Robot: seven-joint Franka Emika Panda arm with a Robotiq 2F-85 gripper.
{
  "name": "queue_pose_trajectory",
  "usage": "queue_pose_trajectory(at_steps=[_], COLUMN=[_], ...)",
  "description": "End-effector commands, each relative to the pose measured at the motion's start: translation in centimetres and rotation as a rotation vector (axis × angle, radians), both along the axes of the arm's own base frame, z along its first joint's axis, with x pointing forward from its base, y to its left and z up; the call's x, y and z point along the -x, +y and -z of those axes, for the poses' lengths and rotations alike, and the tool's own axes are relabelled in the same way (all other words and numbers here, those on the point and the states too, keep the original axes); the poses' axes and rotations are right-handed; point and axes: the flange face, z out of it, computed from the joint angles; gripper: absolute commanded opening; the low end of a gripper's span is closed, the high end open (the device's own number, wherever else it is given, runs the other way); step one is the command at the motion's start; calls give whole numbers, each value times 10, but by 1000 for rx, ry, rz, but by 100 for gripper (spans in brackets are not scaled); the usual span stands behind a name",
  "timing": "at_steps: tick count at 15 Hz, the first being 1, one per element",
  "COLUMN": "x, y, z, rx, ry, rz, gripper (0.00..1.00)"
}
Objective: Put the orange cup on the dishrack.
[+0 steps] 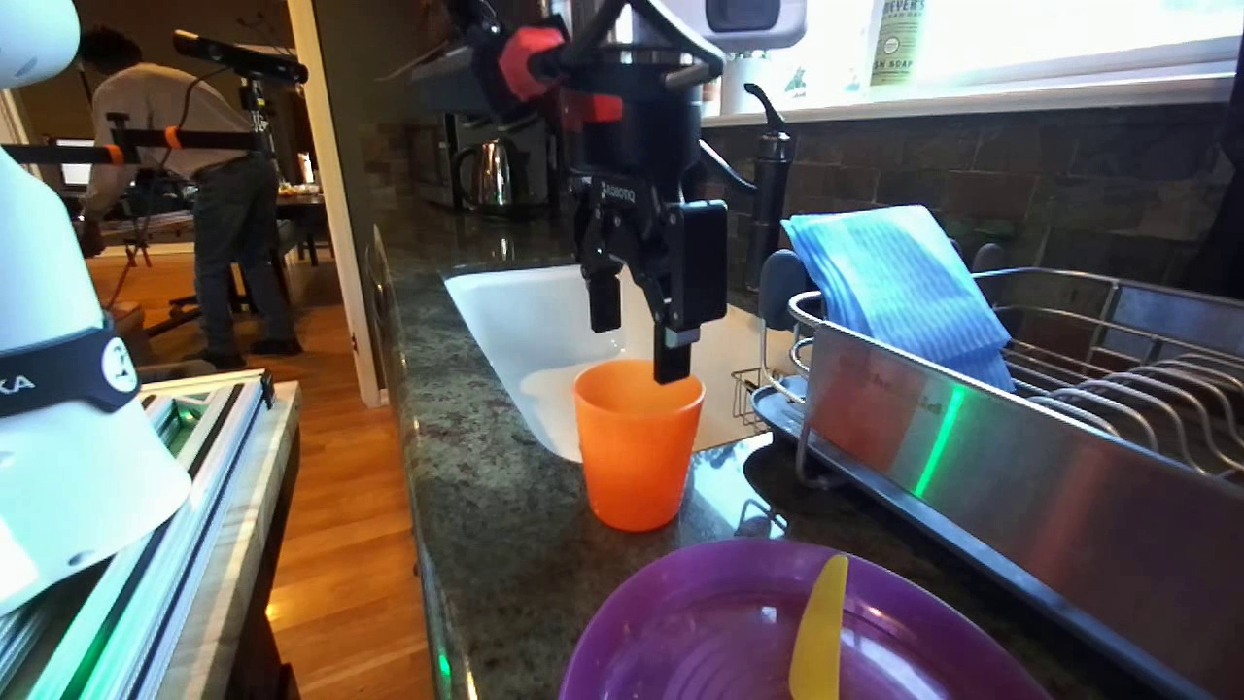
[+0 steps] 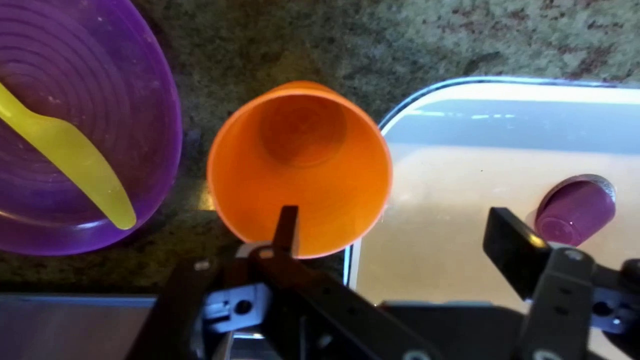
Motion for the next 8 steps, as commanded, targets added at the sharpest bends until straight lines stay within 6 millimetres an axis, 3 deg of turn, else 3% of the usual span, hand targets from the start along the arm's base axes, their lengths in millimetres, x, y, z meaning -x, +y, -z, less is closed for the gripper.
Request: queue_pose_trajectory(at_steps=[1, 8], x=[-7, -6], y=[10, 13], z=[19, 27], rx=[-11, 26], ry=[27, 64], rz=[4, 23], gripper=[80, 22])
